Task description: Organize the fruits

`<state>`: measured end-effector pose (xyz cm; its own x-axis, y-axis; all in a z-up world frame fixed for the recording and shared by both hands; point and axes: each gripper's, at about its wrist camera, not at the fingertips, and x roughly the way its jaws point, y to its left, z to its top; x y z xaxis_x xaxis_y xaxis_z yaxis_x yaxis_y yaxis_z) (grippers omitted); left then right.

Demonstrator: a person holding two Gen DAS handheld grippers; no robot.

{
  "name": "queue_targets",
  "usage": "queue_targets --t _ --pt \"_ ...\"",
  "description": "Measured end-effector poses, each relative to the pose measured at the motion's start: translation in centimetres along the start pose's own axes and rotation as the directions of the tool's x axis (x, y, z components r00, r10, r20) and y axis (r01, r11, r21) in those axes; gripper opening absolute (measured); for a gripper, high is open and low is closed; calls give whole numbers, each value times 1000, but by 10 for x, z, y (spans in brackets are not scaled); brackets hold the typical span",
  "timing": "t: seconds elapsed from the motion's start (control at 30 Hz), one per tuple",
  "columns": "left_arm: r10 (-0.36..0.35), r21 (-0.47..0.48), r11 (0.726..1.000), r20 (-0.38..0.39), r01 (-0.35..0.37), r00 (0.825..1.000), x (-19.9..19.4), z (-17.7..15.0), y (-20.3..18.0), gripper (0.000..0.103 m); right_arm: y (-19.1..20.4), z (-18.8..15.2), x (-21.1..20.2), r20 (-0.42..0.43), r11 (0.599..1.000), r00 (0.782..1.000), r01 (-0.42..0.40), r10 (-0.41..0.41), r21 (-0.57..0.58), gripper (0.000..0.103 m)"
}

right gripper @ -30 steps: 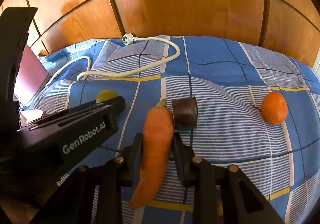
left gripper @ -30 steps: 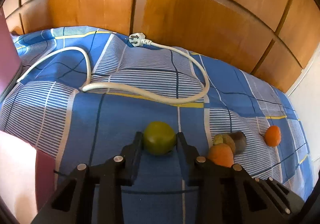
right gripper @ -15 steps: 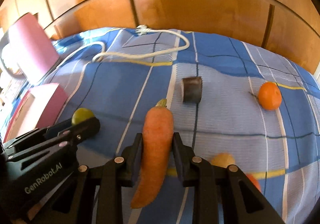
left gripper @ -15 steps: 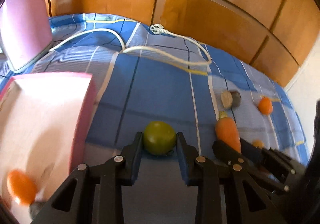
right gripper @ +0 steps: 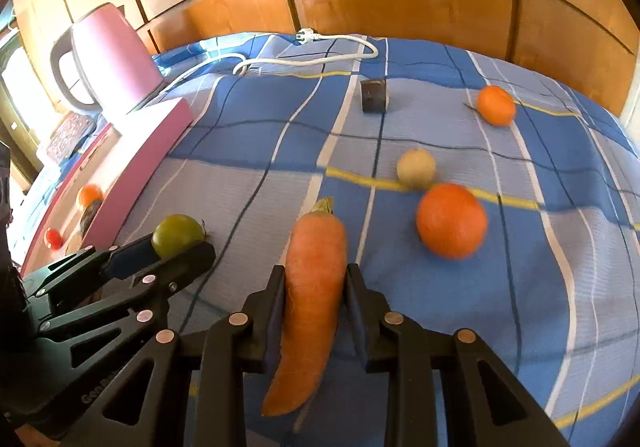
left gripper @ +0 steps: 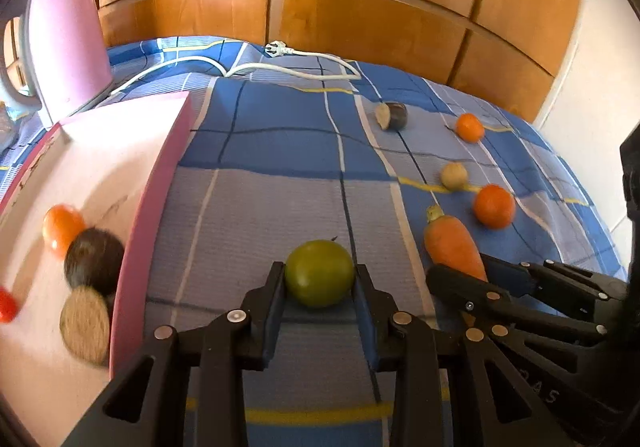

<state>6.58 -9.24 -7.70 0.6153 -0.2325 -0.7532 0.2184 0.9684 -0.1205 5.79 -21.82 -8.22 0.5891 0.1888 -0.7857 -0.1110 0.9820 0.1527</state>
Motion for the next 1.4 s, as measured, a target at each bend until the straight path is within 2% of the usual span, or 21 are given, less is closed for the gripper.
queue_targets --t 0.43,0.87,1.13,1.4 --pt "1 1 1000 -17 -1 1000 -21 -14 -2 32 7 -19 -17 -4 999 999 35 -35 30 29" --pt "-7 20 1000 44 6 999 -49 -13 -4 33 12 -24 -25 -17 996 1000 6 -5 90 29" --pt "-7 1 1000 63 7 998 -58 -11 2 33 15 -24 -24 -21 995 1000 -17 19 99 29" --pt "4 -65 998 95 2 995 -72 -2 24 33 25 -15 -27 -7 996 999 -45 46 79 29"
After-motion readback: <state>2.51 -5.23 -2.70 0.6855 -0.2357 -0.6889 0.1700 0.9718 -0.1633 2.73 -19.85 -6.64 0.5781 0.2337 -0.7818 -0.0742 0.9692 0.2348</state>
